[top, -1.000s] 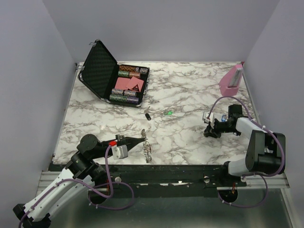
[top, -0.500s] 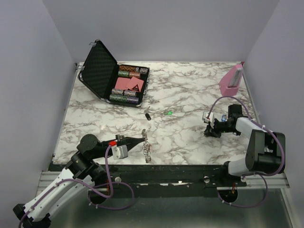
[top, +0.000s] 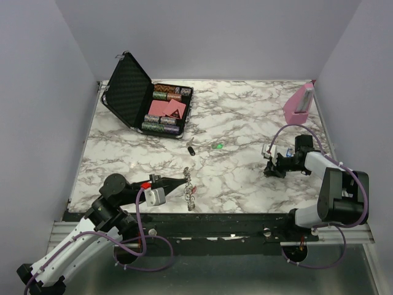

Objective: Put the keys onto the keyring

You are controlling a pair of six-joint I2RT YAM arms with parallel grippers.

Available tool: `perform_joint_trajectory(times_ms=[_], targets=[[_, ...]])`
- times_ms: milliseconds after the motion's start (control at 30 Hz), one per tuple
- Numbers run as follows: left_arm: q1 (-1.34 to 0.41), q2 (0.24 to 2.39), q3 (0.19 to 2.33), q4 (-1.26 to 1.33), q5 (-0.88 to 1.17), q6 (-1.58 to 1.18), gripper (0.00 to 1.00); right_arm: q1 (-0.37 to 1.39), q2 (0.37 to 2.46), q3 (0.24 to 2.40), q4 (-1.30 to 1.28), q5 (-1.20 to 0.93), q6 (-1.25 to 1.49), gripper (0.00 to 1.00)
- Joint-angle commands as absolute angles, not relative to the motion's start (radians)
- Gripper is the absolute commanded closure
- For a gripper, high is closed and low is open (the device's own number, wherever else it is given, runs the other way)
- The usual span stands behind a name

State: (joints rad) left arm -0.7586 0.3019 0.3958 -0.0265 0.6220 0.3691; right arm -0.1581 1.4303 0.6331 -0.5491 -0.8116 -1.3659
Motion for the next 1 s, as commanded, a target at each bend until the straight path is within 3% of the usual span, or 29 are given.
perform_joint_trajectory(times_ms=[0, 967], targets=[[-0.756, 0.296, 0.408, 0.002, 0.653, 0.365, 1.00, -0.155, 1.431, 0.644, -0.546, -0.790, -1.359, 0.77], [-0.756, 0.293, 0.407, 0.002, 0.657, 0.365, 1.00, -0.163, 1.399, 0.643, -0.564, -0.773, -1.359, 0.74]])
